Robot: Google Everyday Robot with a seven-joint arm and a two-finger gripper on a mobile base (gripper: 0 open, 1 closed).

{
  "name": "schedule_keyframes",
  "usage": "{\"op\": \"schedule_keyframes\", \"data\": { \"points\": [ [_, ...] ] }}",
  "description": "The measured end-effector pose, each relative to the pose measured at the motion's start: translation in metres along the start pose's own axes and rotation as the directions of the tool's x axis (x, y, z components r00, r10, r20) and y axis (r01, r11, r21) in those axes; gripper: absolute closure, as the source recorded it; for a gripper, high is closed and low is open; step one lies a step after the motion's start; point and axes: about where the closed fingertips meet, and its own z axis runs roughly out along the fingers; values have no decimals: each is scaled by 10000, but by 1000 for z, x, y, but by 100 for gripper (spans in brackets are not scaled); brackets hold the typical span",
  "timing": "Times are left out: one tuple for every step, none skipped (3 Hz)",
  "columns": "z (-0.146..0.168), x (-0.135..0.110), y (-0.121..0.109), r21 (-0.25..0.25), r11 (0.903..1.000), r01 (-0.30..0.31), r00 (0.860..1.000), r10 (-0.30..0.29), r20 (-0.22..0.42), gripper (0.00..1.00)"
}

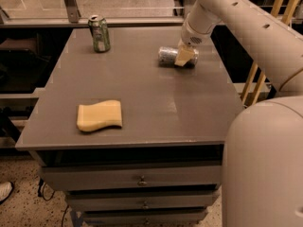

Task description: Move redbull can near sponge

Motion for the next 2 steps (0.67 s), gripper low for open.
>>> {"op": "schedule_keyframes", "data": {
  "points": [
    [-21, -13, 4, 186, 9987, 467, 9988, -469, 130, 100],
    [-54, -41, 31, -25, 9922, 1246, 9918, -1244, 304, 100]
  ]
}}
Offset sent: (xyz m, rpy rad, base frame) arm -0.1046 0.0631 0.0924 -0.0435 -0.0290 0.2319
